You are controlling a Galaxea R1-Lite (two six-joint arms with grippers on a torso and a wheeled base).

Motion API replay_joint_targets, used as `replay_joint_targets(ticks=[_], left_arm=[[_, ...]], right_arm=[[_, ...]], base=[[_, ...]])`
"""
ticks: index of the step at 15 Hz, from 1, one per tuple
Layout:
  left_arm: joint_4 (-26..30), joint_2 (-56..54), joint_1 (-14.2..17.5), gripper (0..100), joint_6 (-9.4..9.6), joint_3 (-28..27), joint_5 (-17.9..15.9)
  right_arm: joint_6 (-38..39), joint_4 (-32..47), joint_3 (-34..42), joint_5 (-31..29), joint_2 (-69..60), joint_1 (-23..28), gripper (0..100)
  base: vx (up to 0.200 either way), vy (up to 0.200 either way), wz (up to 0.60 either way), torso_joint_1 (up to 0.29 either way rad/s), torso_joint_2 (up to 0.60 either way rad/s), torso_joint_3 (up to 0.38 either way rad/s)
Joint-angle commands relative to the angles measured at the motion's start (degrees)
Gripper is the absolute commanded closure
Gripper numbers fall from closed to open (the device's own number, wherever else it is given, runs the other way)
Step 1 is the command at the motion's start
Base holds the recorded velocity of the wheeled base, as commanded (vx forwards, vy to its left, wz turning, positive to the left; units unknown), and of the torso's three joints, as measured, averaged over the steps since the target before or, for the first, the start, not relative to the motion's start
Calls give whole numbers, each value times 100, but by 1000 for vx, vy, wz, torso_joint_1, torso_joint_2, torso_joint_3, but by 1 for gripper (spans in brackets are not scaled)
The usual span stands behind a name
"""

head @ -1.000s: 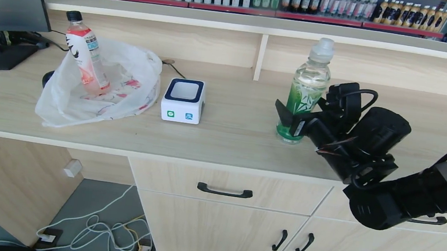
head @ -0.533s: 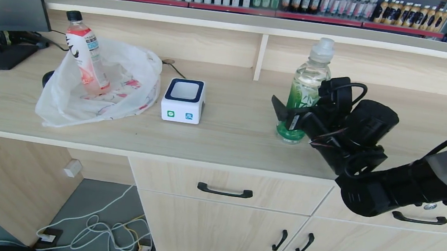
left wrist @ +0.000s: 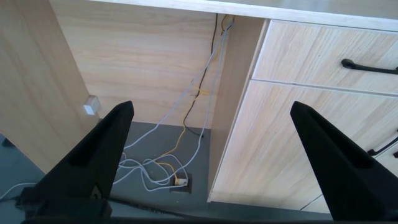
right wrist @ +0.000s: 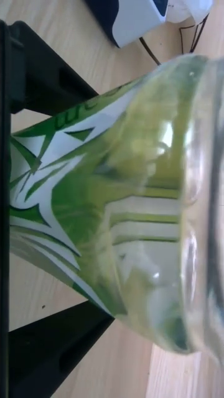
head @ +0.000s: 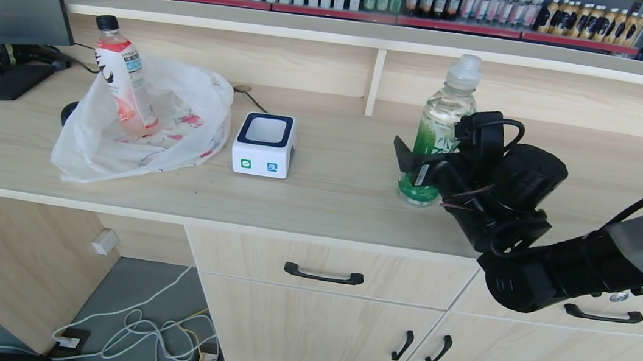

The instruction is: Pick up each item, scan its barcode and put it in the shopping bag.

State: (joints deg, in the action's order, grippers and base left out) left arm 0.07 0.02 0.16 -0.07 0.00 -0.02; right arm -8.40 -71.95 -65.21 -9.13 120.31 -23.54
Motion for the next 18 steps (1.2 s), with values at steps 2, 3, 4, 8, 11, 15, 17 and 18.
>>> replay_joint_targets(ticks=[2, 3, 4, 8, 11, 15, 17, 18], left_arm=[[1, -2, 2, 0, -1, 0, -6], [1, -2, 2, 0, -1, 0, -6], [1, -2, 2, 0, -1, 0, -6], [-7, -2, 2, 0, -1, 0, -6], [1, -2, 2, 0, -1, 0, 2], [1, -2, 2, 0, -1, 0, 2], [1, -2, 2, 0, -1, 0, -6], [1, -2, 2, 0, -1, 0, -6]], right_arm=[[-4, -12, -1, -1, -34, -19, 0], [-4, -12, -1, -1, -43, -19, 0], [-4, -12, -10, -1, -51, -19, 0], [-21, -3, -18, 8, -139, -19, 100], [-39, 14, -18, 34, -236, -10, 100], [-39, 14, -18, 43, -271, -10, 100], [-39, 14, -97, 43, -271, -10, 100], [-39, 23, -141, 43, -271, -10, 100]], base=[[0, 0, 0, 0, 0, 0], [0, 0, 0, 0, 0, 0], [0, 0, 0, 0, 0, 0], [0, 0, 0, 0, 0, 0], [0, 0, 0, 0, 0, 0], [0, 0, 0, 0, 0, 0], [0, 0, 0, 0, 0, 0], [0, 0, 0, 0, 0, 0]])
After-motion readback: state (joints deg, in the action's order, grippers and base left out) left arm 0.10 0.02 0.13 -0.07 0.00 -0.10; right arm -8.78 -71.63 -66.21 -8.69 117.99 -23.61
